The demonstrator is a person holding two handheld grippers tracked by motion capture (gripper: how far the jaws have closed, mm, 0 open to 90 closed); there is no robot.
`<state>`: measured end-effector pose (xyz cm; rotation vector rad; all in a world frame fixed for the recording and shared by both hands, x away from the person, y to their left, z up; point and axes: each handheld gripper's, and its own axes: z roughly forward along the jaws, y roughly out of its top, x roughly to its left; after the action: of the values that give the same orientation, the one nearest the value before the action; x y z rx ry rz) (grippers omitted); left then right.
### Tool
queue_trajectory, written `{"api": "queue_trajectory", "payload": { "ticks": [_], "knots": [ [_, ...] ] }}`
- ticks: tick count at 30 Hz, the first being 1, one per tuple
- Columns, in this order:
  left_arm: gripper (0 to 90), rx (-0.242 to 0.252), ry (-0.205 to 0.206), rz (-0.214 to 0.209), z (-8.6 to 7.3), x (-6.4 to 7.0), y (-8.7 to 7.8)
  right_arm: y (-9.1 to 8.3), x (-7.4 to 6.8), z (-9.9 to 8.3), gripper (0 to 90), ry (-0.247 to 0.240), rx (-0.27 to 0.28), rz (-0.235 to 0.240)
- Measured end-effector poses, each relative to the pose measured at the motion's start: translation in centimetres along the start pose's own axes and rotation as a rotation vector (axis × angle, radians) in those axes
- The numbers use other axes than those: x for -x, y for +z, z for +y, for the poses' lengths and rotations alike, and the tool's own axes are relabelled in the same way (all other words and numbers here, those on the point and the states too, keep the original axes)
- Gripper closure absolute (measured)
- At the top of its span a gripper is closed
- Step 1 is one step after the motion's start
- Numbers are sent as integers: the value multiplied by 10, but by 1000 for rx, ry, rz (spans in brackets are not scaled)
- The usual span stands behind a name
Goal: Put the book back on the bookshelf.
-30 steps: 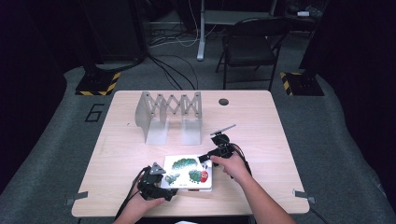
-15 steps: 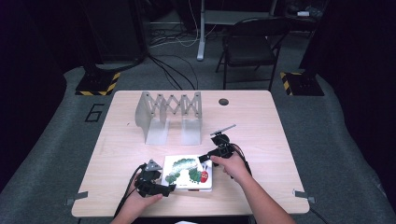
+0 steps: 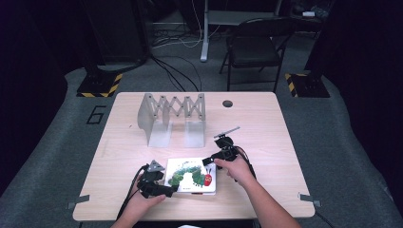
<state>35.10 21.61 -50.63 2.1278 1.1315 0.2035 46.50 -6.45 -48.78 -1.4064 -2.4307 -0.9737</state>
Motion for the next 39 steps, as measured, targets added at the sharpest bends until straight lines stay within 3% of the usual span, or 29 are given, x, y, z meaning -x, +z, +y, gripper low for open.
{"api": "queue_trajectory", "payload": {
  "ticks": [13, 14, 18, 29, 35, 39],
  "knots": [
    [146, 11, -32, -8, -3, -1, 2, -5, -4, 0, 455, -5, 16, 1],
    [146, -2, -11, -9, -4, -2, 2, -6, -5, 0, 458, -10, 21, 2],
    [146, -25, 10, -4, -4, -1, 3, -8, -7, 1, 462, -19, 28, 1],
    [189, -2, 3, -37, -5, 1, 4, -17, -17, 0, 475, -50, 42, -13],
    [208, -8, -7, -53, -5, 1, 4, -22, -18, -1, 542, -62, 47, -22],
    [213, -1, -8, -40, -4, 2, 4, -23, -19, -1, 554, -75, 47, -20]
  ]
}}
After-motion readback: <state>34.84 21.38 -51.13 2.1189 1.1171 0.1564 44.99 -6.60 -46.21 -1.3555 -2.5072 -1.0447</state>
